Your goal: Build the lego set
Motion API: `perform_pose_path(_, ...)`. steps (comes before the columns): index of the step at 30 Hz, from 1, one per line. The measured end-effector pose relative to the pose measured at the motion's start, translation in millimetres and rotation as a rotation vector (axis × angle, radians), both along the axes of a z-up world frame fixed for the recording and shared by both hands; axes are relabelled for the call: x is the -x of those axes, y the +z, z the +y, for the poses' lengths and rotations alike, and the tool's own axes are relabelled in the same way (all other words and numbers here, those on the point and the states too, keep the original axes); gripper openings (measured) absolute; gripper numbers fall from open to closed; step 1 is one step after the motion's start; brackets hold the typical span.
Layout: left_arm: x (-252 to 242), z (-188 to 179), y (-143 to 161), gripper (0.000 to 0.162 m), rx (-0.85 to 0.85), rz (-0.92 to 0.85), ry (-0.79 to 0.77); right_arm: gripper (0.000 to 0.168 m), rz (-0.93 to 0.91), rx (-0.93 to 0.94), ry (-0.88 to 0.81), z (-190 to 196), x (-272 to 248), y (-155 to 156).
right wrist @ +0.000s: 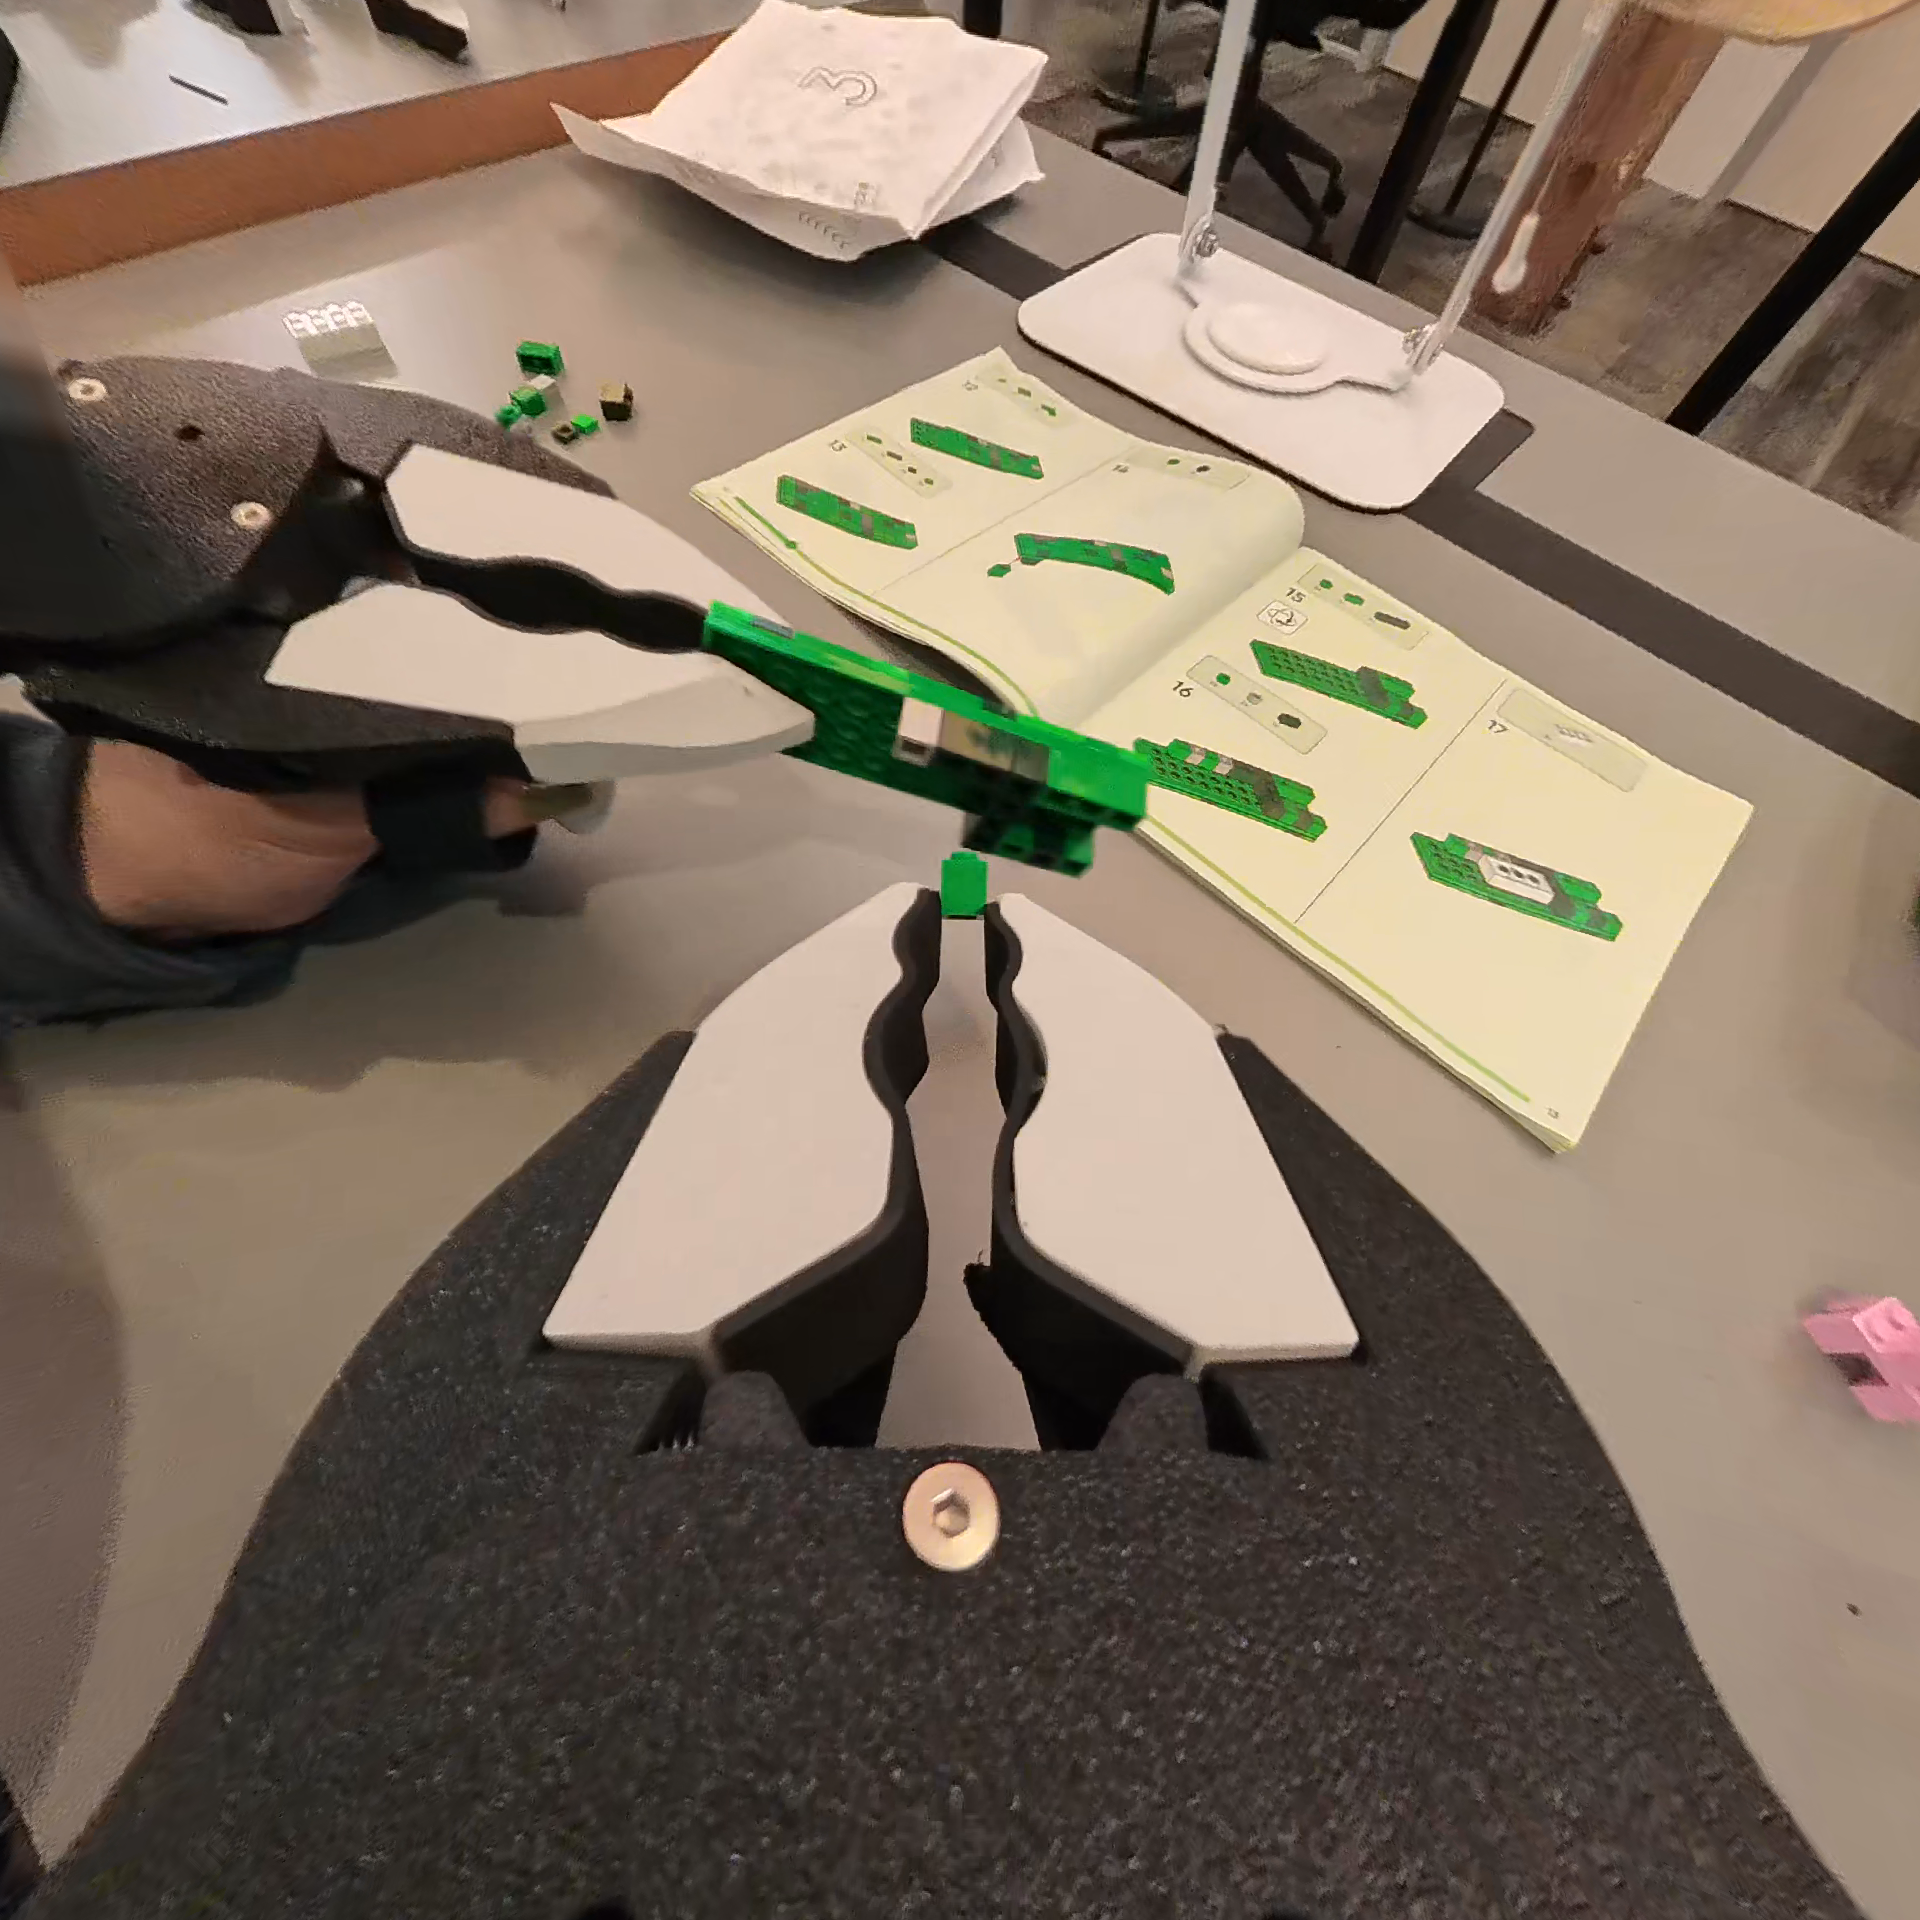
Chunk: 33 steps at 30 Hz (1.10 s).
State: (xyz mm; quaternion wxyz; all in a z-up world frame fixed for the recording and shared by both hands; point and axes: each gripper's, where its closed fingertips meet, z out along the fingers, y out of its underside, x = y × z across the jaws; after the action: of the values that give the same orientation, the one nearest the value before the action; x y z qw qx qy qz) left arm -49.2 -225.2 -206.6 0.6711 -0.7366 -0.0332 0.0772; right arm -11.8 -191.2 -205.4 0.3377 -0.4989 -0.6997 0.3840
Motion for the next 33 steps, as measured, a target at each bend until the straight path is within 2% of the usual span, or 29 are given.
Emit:
perform_pose_path(7,-6,16,0,0.005,0.011,0.103,0.011,0.008,0.033,0.062,-0.005,5,5,0)
perform_pose_path(18,-8,15,1,0.005,-0.008,0.111,0.002,0.008,0.046,0.134,-0.02,3,16,-2)
perform_pose_path(28,-8,15,2,0.005,-0.014,0.118,0.013,0.008,0.026,0.092,0.009,-9,16,3)
perform_pose_path(33,-11,16,-1,0.005,0.012,0.202,0.021,0.008,0.001,0.08,-0.027,-8,17,4)
